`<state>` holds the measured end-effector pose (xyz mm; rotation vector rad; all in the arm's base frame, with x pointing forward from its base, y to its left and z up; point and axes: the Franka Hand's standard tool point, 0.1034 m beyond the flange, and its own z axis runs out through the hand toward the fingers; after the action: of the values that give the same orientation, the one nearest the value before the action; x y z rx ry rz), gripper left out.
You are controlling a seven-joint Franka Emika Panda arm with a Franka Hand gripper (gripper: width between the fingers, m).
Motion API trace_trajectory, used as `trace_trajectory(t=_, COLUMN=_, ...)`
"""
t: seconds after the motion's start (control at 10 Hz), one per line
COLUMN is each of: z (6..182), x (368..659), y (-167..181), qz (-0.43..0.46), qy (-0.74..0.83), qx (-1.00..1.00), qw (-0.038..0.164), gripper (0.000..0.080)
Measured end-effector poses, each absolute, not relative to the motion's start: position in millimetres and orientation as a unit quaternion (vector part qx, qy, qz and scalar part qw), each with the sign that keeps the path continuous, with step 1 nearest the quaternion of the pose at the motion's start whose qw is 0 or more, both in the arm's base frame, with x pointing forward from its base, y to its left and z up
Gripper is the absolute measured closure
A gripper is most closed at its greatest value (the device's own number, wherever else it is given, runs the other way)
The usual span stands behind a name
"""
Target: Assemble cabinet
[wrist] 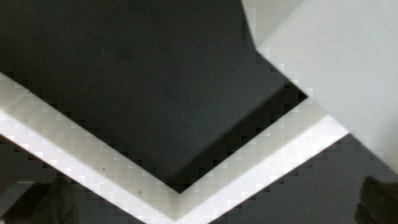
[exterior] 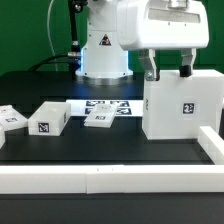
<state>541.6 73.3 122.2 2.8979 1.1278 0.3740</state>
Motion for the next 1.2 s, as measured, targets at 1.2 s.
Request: trace_trajectory(t=1.2, z=156.4, x=541.4, y=135.4, qz=0.074, qy=0.298, qx=0.952, qw=0.004, gripper=0.0003)
